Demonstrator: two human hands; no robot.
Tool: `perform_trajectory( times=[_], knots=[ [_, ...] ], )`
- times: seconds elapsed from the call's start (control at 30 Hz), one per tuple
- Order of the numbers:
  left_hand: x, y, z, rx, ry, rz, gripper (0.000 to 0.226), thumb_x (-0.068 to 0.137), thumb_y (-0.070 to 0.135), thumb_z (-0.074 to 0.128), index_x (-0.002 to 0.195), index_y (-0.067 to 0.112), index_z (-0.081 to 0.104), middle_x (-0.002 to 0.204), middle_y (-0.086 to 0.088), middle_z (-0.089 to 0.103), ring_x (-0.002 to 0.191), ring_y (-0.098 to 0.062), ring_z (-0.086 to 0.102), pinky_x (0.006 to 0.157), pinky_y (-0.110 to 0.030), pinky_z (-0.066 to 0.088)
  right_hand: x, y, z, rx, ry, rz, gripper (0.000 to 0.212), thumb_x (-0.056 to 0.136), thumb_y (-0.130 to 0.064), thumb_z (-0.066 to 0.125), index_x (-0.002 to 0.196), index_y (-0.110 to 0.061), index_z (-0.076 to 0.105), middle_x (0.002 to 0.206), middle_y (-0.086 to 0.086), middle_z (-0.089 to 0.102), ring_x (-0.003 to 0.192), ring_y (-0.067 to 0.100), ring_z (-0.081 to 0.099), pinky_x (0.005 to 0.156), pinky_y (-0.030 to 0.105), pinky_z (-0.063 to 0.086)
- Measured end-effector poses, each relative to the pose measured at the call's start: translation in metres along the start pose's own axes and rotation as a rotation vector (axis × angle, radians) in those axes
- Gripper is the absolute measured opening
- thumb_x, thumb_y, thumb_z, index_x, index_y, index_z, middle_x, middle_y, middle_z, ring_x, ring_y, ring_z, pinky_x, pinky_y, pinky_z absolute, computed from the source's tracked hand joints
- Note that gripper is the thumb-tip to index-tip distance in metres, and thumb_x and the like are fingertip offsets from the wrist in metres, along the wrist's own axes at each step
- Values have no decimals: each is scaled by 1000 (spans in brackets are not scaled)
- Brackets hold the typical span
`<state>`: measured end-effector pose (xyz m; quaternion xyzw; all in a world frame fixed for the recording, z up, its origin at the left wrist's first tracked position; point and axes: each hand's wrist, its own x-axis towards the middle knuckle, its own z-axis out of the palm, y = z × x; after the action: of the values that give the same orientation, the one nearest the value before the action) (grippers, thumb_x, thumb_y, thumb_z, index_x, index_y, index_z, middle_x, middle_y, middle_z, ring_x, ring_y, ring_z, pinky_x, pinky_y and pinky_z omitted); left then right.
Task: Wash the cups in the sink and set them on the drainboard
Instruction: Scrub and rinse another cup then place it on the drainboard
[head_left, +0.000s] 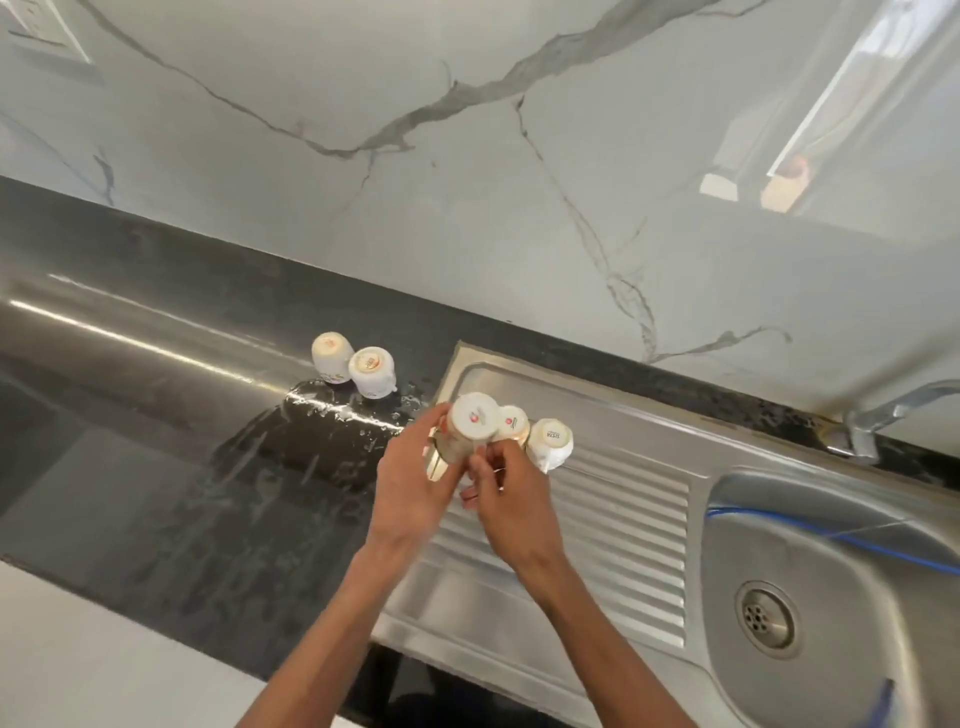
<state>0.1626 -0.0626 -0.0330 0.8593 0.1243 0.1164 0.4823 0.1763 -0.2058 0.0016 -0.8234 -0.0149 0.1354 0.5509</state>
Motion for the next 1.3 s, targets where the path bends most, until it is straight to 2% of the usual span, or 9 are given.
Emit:
perform_trajectory(
  times=[0.07,0.2,0.27,0.4,0.53,0.67,0.9,1.17,1.3],
  knots=[
    [11,-20,-2,-14,-48,-43,57,91,28,81,144,28,57,125,13,70,114,-2,64,100,-37,55,15,11,25,-4,20,16,16,106,-26,56,91,-21,54,86,-1,70,70,16,73,71,47,61],
    [27,-41,12,-23,-151,-49,53,92,24,79,140,30,57,121,12,72,111,-1,67,96,-35,58,32,36,47,-76,89,62,17,106,-30,53,91,-23,51,83,-2,67,74,19,70,73,51,59],
    [33,-47,17,-26,-190,-50,54,91,21,80,139,32,56,120,14,71,111,1,67,95,-31,59,37,44,50,-104,107,79,16,106,-32,52,92,-25,50,85,-1,67,77,20,68,74,50,58],
    [40,-53,19,-40,-244,-40,53,93,25,79,138,40,54,117,30,65,110,9,62,89,-14,52,42,54,55,-113,100,90,17,107,-33,52,91,-26,50,85,2,68,77,21,68,75,50,58],
    [40,-57,21,-48,-280,-26,50,94,31,78,137,40,56,118,30,66,110,8,63,88,-8,49,40,63,58,-121,99,111,19,107,-35,51,88,-32,47,85,1,68,78,20,68,74,49,58],
    [39,-58,27,-43,-316,-35,57,89,21,83,134,43,56,119,24,69,111,3,65,91,-21,55,34,69,55,-118,120,142,23,108,-35,50,86,-38,45,86,-3,68,78,19,69,74,48,59],
    [34,-57,36,8,-362,-6,62,84,14,86,132,42,58,116,29,67,110,9,62,94,-26,57,24,77,49,-98,135,193,18,108,-34,52,90,-28,52,86,-4,68,76,15,70,71,43,61],
    [29,-55,48,28,-377,-7,60,86,19,85,135,36,57,125,18,67,119,-5,64,105,-35,55,16,72,43,-175,236,222,16,105,-30,59,89,-25,59,85,-9,68,78,7,66,66,23,50],
    [35,-61,34,71,-414,-37,62,94,4,69,148,30,52,143,3,62,134,-16,58,115,-39,49,10,67,35,-228,296,211,16,101,-41,63,94,-26,61,87,-12,69,78,4,67,69,32,59]
  ],
)
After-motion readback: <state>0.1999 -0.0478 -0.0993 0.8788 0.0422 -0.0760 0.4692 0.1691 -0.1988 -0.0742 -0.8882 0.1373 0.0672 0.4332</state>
